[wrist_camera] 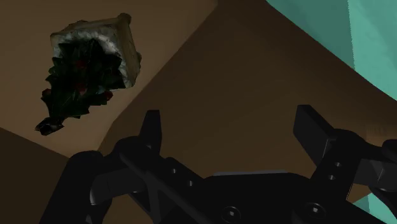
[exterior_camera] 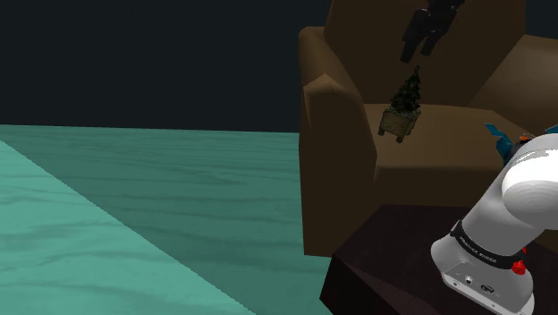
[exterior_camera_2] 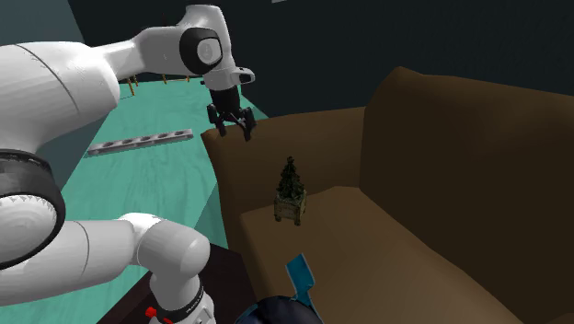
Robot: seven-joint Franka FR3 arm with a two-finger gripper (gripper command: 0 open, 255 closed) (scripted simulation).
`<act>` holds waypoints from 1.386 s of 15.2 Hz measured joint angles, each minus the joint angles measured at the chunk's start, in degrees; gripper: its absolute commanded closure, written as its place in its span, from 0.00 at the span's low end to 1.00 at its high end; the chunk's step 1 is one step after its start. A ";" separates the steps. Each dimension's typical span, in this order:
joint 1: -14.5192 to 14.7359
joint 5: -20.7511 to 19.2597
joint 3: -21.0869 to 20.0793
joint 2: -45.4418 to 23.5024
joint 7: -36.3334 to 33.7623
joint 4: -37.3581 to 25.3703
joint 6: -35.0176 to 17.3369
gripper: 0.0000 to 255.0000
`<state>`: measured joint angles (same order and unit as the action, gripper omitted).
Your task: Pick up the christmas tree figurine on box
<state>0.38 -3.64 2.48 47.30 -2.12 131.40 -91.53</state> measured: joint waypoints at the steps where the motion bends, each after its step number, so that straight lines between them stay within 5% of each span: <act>1: 0.00 0.00 0.00 0.00 0.00 0.00 0.00 0.00; 15: -4.46 -10.38 11.71 -18.04 13.30 -8.78 -0.88 0.00; 21: -4.75 -11.12 12.61 -18.97 13.38 -5.37 -4.82 0.00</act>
<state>-4.37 -14.77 15.09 28.33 11.25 126.03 -96.35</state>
